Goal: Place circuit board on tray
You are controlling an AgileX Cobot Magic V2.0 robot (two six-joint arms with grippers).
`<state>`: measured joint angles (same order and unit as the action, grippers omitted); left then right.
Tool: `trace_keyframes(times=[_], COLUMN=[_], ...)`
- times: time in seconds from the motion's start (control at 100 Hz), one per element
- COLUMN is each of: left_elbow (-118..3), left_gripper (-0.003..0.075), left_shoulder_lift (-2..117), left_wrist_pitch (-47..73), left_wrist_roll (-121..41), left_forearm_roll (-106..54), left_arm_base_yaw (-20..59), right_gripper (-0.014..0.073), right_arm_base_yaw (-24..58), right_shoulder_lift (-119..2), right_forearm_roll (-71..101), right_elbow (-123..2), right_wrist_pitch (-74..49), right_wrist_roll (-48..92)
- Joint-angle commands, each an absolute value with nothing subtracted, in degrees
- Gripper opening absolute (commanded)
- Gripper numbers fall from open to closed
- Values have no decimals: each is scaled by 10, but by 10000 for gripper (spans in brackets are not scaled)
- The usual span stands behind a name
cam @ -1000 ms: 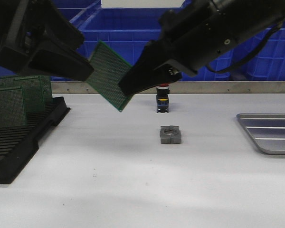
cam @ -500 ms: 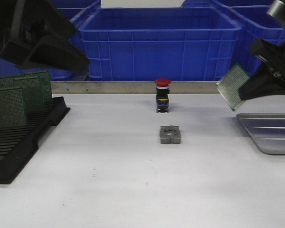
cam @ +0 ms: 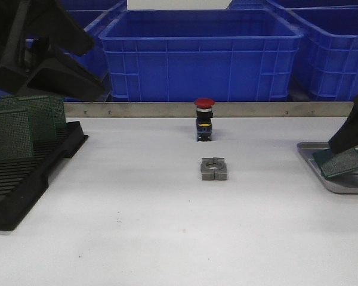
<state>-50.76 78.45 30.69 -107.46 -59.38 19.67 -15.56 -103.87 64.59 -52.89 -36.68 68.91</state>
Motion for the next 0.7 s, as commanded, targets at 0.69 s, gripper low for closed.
trace_keyframes(times=[0.69], left_elbow=[-563], left_gripper=[532], left_shoulder_lift=[798], left_wrist_pitch=[319], left_wrist_roll=[-994], left_forearm_roll=[-402], left_arm_base_yaw=[14], right_gripper=[618], right_arm_base_yaw=[-180], right_shoulder_lift=[-948], right_forearm_roll=[623], right_elbow=[-542], right_wrist_pitch=[-346], right_wrist_roll=[692])
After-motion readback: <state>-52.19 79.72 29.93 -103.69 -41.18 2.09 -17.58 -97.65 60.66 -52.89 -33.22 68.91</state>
